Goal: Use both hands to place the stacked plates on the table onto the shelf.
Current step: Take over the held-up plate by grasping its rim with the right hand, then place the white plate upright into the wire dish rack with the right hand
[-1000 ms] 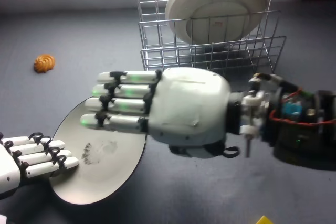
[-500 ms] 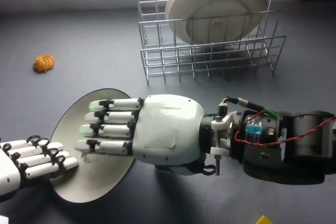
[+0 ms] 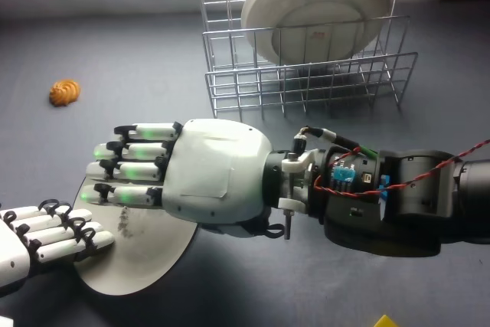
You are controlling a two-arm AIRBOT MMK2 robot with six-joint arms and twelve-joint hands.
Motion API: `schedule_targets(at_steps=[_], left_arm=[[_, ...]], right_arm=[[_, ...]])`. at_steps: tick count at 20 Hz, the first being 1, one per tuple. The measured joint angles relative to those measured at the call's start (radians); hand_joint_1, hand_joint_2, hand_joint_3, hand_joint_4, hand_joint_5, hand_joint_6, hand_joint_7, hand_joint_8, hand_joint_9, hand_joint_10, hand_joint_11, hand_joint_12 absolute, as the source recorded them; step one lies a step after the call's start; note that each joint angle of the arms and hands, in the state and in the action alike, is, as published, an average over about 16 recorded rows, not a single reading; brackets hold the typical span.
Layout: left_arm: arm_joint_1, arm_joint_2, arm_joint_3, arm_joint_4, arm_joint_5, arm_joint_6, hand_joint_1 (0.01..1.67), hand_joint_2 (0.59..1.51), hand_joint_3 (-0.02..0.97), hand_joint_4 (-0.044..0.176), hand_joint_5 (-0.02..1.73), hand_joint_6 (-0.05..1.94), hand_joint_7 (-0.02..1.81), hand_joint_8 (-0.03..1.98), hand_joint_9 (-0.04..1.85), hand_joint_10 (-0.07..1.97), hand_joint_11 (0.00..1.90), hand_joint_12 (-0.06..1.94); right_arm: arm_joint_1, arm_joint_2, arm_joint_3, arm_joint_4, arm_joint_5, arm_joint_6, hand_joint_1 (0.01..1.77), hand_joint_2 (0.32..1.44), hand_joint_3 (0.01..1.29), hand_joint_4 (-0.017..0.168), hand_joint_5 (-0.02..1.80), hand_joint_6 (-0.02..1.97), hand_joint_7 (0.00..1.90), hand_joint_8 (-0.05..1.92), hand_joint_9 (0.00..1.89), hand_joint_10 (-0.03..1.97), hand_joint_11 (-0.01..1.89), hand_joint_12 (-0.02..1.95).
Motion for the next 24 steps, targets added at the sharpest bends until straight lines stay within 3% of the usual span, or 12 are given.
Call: schedule_targets(at_steps=[5,10,19,24], left_arm=[[0.000,0.000,-0.002,-0.002,0.000,0.000,0.01,1.066,0.013,-0.011,-0.01,-0.04,-0.01,-0.01,-0.03,-0.05,0.03,0.03],[0.001,0.001,-0.002,-0.005,-0.001,0.000,0.01,1.069,0.013,-0.011,-0.02,-0.04,-0.01,-0.01,-0.02,-0.05,0.03,0.03],[-0.023,0.007,0.007,-0.023,-0.007,0.001,0.01,1.075,0.012,-0.009,-0.02,-0.03,0.00,-0.01,-0.02,-0.05,0.02,0.02],[-0.054,0.025,0.024,-0.035,-0.023,-0.001,0.01,1.075,0.013,-0.005,-0.01,-0.02,0.01,-0.01,-0.01,-0.05,0.02,0.01]], right_arm=[[0.014,-0.013,0.011,0.010,0.000,-0.002,1.28,1.05,0.02,0.003,0.40,0.13,0.41,0.09,0.37,0.15,0.11,0.97],[0.021,-0.018,0.016,0.014,-0.001,-0.005,1.25,1.05,0.02,0.000,0.60,0.38,0.63,0.35,0.60,0.42,0.30,1.35],[0.028,-0.009,0.005,-0.005,-0.003,-0.007,1.22,1.03,0.01,-0.003,0.72,0.86,0.78,0.91,0.80,1.05,0.64,1.46],[0.030,0.011,-0.016,-0.019,-0.007,-0.002,1.22,1.02,0.01,-0.005,0.72,0.95,0.81,1.05,0.84,1.28,0.68,1.51]])
